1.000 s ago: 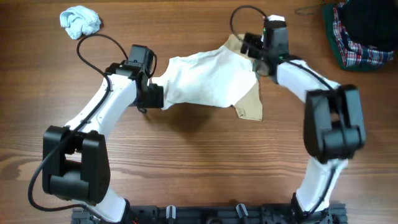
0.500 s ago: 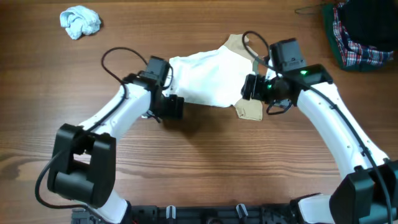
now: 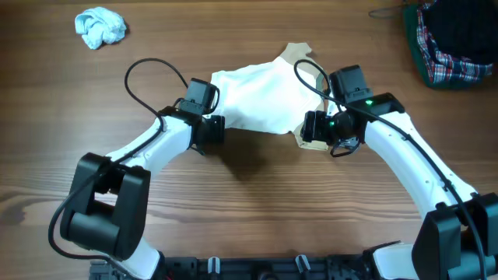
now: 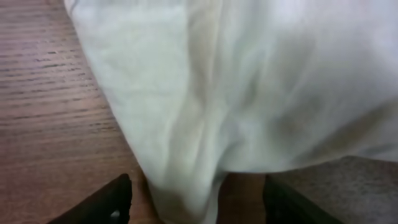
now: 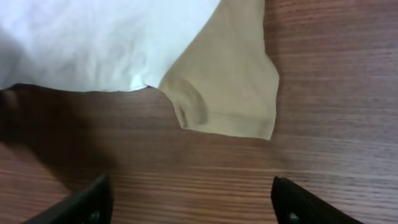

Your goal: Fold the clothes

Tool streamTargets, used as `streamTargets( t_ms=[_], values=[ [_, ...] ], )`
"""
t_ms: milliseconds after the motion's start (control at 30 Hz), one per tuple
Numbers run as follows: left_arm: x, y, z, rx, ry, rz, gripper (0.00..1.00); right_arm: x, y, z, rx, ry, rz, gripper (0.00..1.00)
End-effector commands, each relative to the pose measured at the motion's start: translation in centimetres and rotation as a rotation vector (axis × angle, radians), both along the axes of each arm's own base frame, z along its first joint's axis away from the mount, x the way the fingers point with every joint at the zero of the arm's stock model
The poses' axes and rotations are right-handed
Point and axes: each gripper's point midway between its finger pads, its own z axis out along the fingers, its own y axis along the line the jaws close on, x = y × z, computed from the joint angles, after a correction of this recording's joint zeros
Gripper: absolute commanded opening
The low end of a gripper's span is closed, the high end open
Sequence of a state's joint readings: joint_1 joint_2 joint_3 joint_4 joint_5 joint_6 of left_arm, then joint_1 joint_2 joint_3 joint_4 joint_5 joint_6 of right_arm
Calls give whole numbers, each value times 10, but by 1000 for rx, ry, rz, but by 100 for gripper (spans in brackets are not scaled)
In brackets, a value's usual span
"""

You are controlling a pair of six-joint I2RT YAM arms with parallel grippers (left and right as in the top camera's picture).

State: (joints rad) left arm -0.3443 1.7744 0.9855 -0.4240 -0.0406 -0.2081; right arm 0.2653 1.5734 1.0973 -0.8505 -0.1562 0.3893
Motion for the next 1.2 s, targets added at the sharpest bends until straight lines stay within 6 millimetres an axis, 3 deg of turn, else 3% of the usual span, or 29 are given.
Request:
streamTargets(
  t_ms=[0, 67, 267, 367, 467, 567, 633, 1167],
  values=[
    [4, 3, 1, 6, -20, 45, 44, -2, 1, -5, -9, 4, 27, 76],
    [2, 2, -1, 0, -10, 46, 15, 0, 1, -5, -7, -3, 27, 73],
    [-4, 8, -10, 23, 24, 70, 4, -1, 1, -5, -12, -6, 52, 70],
    [-6, 32, -11, 121, 31, 117, 4, -7, -1, -7, -22, 14, 71, 68],
    [-4, 51, -11, 147, 35, 163, 5, -11, -2, -22, -26, 12, 76, 68],
    [-2, 58, -10, 145, 33, 184, 6, -10, -1, -39, -16, -26, 104, 63],
    [-2, 59, -10, 145, 33, 186, 6, -9, 1, -50, -1, -55, 105, 57],
    [-5, 56, -12, 129, 47, 180, 12, -27, 15, -94, 75, 84, 123, 47]
  ],
)
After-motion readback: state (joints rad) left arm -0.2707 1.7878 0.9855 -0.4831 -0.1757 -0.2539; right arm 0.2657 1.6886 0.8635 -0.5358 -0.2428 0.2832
